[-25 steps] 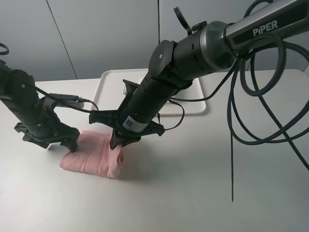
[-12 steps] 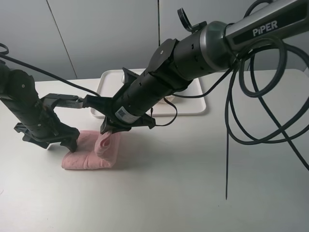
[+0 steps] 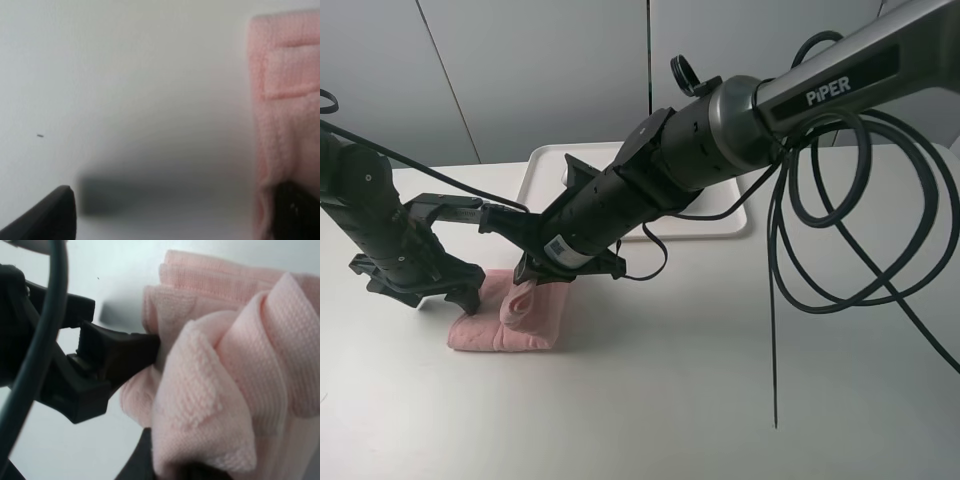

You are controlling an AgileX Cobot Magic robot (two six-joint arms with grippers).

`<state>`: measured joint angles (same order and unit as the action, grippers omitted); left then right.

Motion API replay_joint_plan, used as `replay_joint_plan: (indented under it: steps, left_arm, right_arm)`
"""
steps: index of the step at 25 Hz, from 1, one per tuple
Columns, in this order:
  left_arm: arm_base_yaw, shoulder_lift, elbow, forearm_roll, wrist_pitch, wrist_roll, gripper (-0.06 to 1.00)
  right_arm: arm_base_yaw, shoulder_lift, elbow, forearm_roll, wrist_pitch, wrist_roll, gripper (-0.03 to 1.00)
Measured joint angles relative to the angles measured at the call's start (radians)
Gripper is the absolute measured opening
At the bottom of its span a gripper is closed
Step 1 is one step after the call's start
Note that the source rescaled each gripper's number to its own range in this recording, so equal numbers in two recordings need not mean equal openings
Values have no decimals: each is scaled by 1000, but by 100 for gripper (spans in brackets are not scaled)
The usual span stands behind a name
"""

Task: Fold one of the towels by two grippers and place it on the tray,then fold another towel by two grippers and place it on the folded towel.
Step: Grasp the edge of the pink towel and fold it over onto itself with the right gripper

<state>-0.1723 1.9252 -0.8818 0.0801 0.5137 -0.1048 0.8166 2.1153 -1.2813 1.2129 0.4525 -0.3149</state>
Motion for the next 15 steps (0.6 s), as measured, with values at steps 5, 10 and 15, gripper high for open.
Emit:
replay_joint_plan:
  steps: [5, 10, 15]
  left_arm:
    - [0, 0, 0, 0, 0, 0, 100]
    - [0, 0, 0, 0, 0, 0, 100]
    - [0, 0, 0, 0, 0, 0, 100]
  right_arm:
    - [0, 20, 0, 63, -24, -35, 5]
    - [3, 26, 0, 166, -56, -131, 5]
    - [43, 26, 0, 249, -127, -224, 5]
